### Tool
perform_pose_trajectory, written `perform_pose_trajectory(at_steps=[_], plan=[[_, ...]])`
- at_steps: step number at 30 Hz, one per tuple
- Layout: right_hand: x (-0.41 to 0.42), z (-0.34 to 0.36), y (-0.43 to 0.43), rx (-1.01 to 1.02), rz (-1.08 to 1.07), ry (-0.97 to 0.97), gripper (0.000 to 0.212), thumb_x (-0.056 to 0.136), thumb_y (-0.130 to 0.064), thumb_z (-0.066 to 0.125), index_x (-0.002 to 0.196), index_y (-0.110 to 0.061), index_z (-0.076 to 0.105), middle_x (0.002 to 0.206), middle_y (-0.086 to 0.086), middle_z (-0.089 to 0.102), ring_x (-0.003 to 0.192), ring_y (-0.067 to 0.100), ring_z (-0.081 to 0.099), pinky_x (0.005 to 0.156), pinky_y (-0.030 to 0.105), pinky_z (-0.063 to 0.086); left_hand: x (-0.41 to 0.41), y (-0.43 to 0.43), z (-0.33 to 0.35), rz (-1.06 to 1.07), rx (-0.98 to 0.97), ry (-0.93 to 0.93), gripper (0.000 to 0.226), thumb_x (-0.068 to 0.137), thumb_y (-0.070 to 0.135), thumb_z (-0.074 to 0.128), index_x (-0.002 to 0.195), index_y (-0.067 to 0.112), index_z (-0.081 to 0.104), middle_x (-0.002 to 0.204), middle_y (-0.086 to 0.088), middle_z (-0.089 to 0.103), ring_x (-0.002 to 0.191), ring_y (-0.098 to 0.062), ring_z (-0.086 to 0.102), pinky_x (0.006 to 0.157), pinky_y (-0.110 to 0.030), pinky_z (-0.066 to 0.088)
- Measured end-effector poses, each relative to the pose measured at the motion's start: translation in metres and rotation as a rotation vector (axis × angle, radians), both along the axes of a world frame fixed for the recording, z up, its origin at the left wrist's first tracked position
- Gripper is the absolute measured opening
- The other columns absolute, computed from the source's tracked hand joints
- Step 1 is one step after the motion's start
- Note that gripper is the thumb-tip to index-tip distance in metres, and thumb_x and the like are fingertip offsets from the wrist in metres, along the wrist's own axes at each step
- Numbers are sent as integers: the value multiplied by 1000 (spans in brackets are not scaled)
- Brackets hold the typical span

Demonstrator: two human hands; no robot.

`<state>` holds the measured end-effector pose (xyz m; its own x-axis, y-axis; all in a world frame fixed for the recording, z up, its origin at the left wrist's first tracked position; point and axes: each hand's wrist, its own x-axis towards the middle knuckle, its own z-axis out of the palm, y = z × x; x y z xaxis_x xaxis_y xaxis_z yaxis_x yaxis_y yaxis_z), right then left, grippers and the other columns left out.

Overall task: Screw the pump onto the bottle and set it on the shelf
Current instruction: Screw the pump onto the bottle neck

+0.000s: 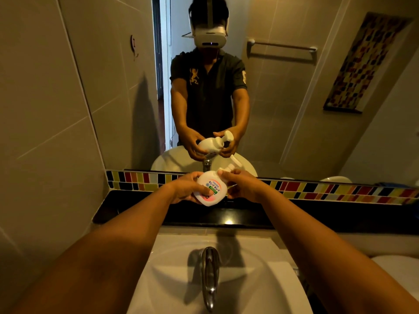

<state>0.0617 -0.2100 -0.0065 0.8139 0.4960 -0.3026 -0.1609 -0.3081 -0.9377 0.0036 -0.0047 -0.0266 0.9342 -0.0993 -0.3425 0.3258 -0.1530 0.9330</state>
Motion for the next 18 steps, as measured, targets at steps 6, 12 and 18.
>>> perform_pose_trajectory(at_steps=[6,12,18], plan=[[1,6,-2,95,-21,-11,40,88,-19,70,125,-9,60,104,12,69,82,21,68,62,29,55,-5,3,3,1,-9,-10,65,74,5,78,131,20,50,124,-11,64,112,-30,64,89,-47,59],[-9,10,4,65,-38,-13,37,87,-41,69,110,-12,62,94,9,69,78,20,64,63,27,52,-8,0,3,16,3,-18,67,72,8,81,130,22,50,124,-11,65,113,-31,65,91,-49,57],[-10,13,-3,175,-3,57,41,86,-16,71,125,-10,61,105,16,66,78,22,60,63,29,53,-15,4,12,20,20,-34,55,77,6,76,124,23,51,122,-9,64,113,-30,63,85,-43,59]])
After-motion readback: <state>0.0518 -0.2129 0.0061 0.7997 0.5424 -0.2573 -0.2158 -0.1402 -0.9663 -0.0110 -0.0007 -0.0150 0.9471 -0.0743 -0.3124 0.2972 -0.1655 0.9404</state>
